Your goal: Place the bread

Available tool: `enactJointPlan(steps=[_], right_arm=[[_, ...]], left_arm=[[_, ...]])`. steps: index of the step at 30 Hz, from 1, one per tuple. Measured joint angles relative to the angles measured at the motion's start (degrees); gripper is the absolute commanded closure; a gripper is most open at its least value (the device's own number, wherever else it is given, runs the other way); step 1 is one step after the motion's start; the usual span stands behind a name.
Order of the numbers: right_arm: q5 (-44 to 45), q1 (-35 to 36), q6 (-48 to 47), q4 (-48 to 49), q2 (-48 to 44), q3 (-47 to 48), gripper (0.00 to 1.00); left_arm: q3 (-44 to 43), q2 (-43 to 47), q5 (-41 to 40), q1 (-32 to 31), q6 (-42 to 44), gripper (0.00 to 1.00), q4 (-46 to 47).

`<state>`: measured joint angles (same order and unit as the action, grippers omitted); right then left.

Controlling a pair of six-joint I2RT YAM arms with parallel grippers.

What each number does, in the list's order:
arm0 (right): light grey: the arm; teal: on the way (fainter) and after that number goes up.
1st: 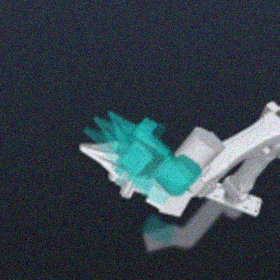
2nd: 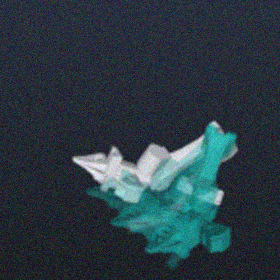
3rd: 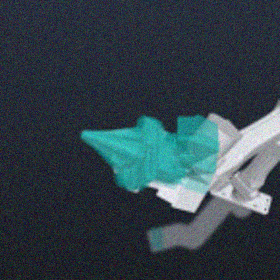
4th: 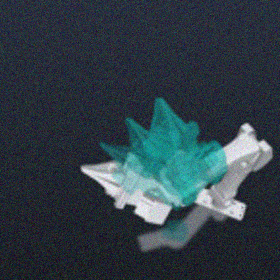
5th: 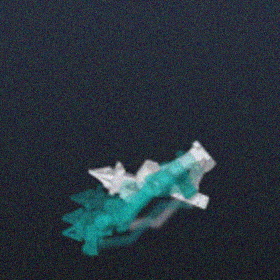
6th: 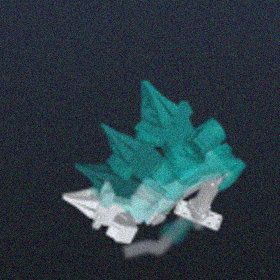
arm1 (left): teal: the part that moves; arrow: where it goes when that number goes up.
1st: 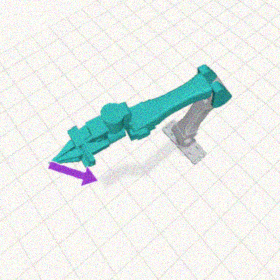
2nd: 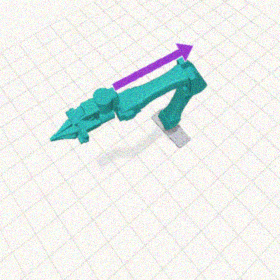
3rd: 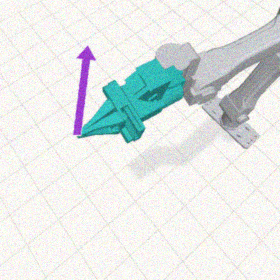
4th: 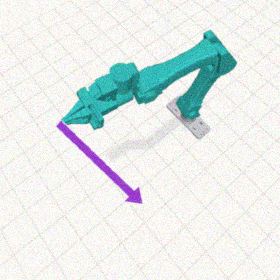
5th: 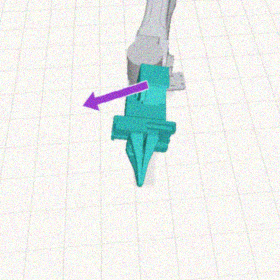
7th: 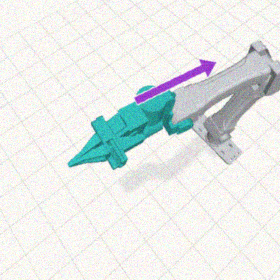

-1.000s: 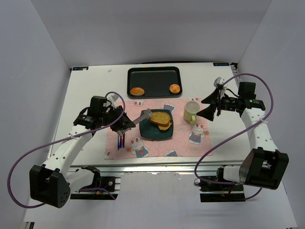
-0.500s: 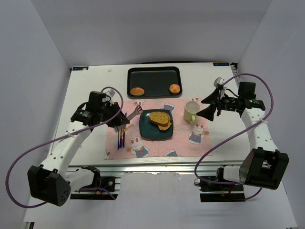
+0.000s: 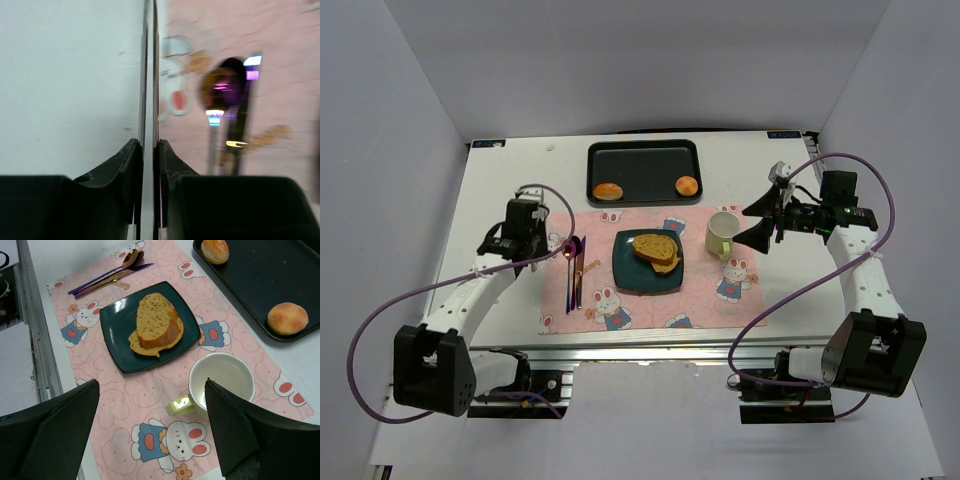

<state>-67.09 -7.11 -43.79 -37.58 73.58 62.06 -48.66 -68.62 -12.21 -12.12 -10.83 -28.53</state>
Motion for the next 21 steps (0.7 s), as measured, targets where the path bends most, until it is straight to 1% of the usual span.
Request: enactJointPlan(steps=[3,6,7,9,13,14,16,19,20,21], right_arm=[[-0.1,0.0,-1.2,-0.9,0.0,0.3,0.11],[-0.2,0.0,-1.9,-1.8,0.0,0.3,0.11],[-0.2,0.0,-2.1,-1.9,0.0,0.3,0.11],[-0.2,0.0,-2.4,-2.2,0.0,0.3,0.11],[-0.2,0.0,-3.0,-3.0,0.0,0.3,0.11],[-0.2,0.0,-3.2,-3.0,0.0,0.3,0.11],[-0.2,0.0,-3.3,-3.0,0.0,0.3,0.11],[-0.1,0.0,-3.6,-3.1,0.0,0.3,0.1],[0.1,0.0,-3.8,-3.2,0.0,0.3,0.11],[0.2,0.0,-4.1,-3.5,0.0,0.3,0.11]], left_arm=[[8.3,-1.1,1.1,6.7,6.4,0.95,8.9],[12.2,-3.8,2.8,12.7,10.4,0.91,16.9],[12.7,-4.9,3.4,13.9,11.1,0.87,18.9],[13.1,-7.6,5.4,15.6,12.6,0.84,22.7],[13.2,-11.0,9.0,16.8,14.3,0.76,26.9],[13.2,-11.4,9.8,16.9,14.4,0.71,27.4],[13.2,-11.9,10.6,17.4,14.6,0.67,28.0],[13.2,-12.1,11.4,18.0,15.0,0.55,28.2],[13.2,-12.2,11.5,18.3,15.0,0.49,28.1],[13.2,-12.4,11.4,18.5,15.2,0.39,27.8]])
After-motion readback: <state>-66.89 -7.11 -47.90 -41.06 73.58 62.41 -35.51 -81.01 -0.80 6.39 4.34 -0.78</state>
